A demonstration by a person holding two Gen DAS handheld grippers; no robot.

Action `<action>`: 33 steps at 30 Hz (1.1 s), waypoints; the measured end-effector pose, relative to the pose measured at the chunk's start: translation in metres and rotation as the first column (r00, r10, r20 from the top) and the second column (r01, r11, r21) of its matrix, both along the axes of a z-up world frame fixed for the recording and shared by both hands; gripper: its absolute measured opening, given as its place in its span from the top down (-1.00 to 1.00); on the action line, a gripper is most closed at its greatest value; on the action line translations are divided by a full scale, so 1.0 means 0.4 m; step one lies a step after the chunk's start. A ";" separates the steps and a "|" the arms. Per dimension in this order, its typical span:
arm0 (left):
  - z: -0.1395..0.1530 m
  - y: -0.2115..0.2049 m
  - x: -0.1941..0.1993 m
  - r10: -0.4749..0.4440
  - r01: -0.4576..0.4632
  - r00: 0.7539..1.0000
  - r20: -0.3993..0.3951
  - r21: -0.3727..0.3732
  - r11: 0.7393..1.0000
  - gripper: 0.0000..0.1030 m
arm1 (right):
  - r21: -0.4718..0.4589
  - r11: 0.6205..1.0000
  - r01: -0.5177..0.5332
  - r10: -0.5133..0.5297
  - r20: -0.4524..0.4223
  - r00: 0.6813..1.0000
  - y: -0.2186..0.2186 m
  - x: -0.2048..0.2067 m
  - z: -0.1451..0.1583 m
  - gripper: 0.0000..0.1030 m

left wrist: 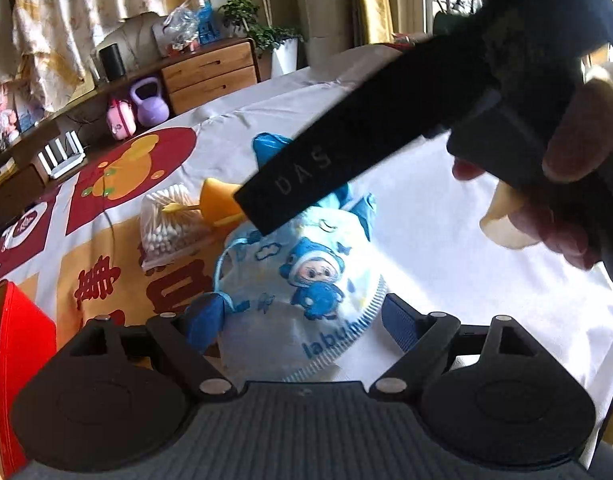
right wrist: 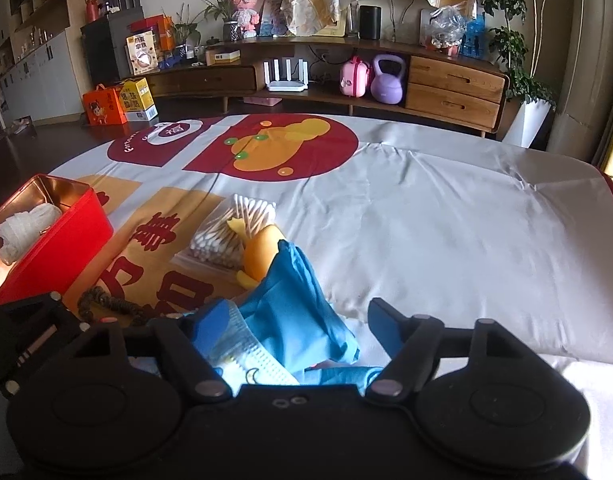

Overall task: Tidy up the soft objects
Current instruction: 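Grasp the printed face mask with the left gripper while the right gripper grasps the blue glove, then carry the face mask and blue glove with both grippers over the tin box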

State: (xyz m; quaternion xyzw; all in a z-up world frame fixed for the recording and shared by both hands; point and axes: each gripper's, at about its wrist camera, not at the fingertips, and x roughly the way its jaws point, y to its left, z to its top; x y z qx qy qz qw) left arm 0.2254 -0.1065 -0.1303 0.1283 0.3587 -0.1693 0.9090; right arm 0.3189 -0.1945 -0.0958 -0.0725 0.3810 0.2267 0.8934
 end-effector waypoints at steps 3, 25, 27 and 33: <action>0.005 0.020 0.007 0.018 -0.019 1.000 -0.007 -0.037 0.999 -0.67 | 0.007 1.000 0.018 -0.018 -0.013 1.000 -0.002 0.013 -0.010 -0.23; 0.068 0.150 0.020 0.183 -0.188 0.982 -0.042 -0.222 0.957 0.78 | 0.102 0.993 0.053 -0.055 0.023 0.998 -0.029 -0.025 0.019 0.95; 0.079 0.161 0.014 0.187 -0.191 0.982 -0.037 -0.233 0.954 0.78 | 0.106 0.993 0.046 -0.050 0.033 0.998 -0.033 -0.040 0.031 0.95; 0.118 0.193 -0.020 0.207 -0.202 0.978 -0.012 -0.267 0.942 0.83 | 0.142 0.989 0.052 -0.061 0.062 0.996 -0.050 -0.093 0.073 0.95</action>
